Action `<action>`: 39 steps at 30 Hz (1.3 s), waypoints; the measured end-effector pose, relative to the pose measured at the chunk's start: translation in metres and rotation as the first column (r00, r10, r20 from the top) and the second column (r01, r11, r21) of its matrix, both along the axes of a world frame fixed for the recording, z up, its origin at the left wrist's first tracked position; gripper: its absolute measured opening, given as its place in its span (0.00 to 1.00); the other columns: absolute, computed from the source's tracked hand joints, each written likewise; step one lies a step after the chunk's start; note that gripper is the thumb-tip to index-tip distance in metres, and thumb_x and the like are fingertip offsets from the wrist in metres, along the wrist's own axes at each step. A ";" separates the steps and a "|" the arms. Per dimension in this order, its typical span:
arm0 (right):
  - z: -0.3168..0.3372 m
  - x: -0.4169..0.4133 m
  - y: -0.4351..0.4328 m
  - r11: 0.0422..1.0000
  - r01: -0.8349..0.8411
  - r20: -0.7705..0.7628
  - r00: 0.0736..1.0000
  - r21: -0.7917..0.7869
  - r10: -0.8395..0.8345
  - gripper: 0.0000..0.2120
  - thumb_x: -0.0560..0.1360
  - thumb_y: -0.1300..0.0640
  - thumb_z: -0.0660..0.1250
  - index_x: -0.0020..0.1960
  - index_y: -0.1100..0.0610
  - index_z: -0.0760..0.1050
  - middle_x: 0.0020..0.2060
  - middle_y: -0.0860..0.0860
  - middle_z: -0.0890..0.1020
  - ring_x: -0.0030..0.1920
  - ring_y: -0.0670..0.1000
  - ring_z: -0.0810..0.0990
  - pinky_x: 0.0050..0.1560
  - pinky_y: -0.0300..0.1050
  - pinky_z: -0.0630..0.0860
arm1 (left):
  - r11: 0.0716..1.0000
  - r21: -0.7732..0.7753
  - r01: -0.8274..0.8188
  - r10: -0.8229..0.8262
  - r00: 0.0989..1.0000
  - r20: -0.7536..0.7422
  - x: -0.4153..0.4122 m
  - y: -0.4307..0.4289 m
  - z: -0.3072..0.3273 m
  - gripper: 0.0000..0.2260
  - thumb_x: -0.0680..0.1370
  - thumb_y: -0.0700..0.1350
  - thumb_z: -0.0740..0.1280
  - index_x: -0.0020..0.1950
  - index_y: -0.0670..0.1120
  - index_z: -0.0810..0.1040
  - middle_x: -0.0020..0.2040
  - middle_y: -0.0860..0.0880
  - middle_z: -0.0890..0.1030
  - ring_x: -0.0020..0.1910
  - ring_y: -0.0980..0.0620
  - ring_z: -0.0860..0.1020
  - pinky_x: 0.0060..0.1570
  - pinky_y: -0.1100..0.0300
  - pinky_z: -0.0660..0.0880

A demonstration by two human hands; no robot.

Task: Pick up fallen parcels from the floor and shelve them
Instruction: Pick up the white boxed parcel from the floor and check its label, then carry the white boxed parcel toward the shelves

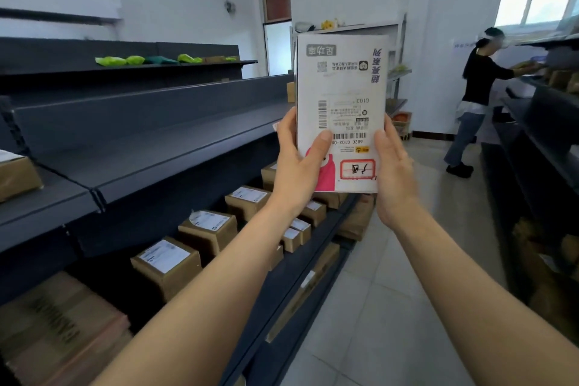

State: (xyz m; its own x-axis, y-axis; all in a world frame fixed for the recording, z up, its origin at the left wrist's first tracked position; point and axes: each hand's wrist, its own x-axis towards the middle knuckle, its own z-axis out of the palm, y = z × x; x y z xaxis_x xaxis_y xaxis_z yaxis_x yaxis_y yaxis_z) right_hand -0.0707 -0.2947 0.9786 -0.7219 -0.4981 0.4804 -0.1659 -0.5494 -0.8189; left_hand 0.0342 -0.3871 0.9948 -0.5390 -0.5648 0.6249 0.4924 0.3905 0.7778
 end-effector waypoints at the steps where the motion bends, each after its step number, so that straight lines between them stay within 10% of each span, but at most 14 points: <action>1: 0.002 -0.014 -0.001 1.000 -0.014 -0.002 1.000 0.003 0.014 0.21 0.81 0.49 0.60 0.73 0.41 0.66 0.55 0.45 0.85 0.52 0.50 0.86 0.45 0.45 0.83 | 1.000 0.011 -0.007 0.007 1.000 -0.006 -0.013 0.001 0.002 0.23 0.80 0.42 0.65 0.70 0.53 0.58 0.63 0.51 0.75 0.58 0.51 0.80 0.48 0.61 0.80; 13: 0.006 -0.139 -0.074 0.979 -0.197 -0.047 0.979 0.053 0.199 0.14 0.77 0.44 0.61 0.52 0.23 0.75 0.52 0.39 0.86 0.51 0.47 0.86 0.42 0.40 0.82 | 0.980 -0.015 -0.197 0.197 0.980 0.012 -0.125 -0.053 0.001 0.24 0.80 0.42 0.65 0.70 0.52 0.57 0.62 0.57 0.74 0.54 0.63 0.81 0.45 0.68 0.78; 30: 0.059 -0.239 -0.282 0.902 -0.430 -0.196 0.882 0.037 0.429 0.15 0.79 0.49 0.61 0.55 0.26 0.74 0.53 0.38 0.85 0.55 0.46 0.85 0.47 0.42 0.82 | 0.865 -0.041 -0.499 0.495 0.864 -0.089 -0.213 -0.229 0.039 0.26 0.81 0.42 0.63 0.74 0.48 0.52 0.67 0.57 0.71 0.60 0.65 0.75 0.50 0.69 0.76; 34: 0.062 -0.252 -0.334 0.830 -0.553 -0.255 0.794 0.075 0.552 0.17 0.81 0.51 0.60 0.68 0.39 0.69 0.62 0.46 0.82 0.59 0.48 0.83 0.57 0.49 0.81 | 0.774 -0.010 -0.633 0.630 0.773 -0.081 -0.219 -0.260 0.043 0.26 0.81 0.45 0.62 0.75 0.49 0.52 0.71 0.52 0.69 0.59 0.66 0.75 0.45 0.71 0.76; 39: 0.072 -0.272 -0.384 0.747 -0.644 -0.227 0.712 0.164 0.664 0.14 0.81 0.52 0.63 0.65 0.48 0.70 0.56 0.46 0.83 0.49 0.41 0.85 0.41 0.34 0.80 | 0.612 0.046 -0.789 0.789 0.614 0.017 -0.231 -0.288 0.054 0.25 0.79 0.52 0.64 0.74 0.53 0.60 0.70 0.51 0.68 0.64 0.52 0.74 0.55 0.58 0.79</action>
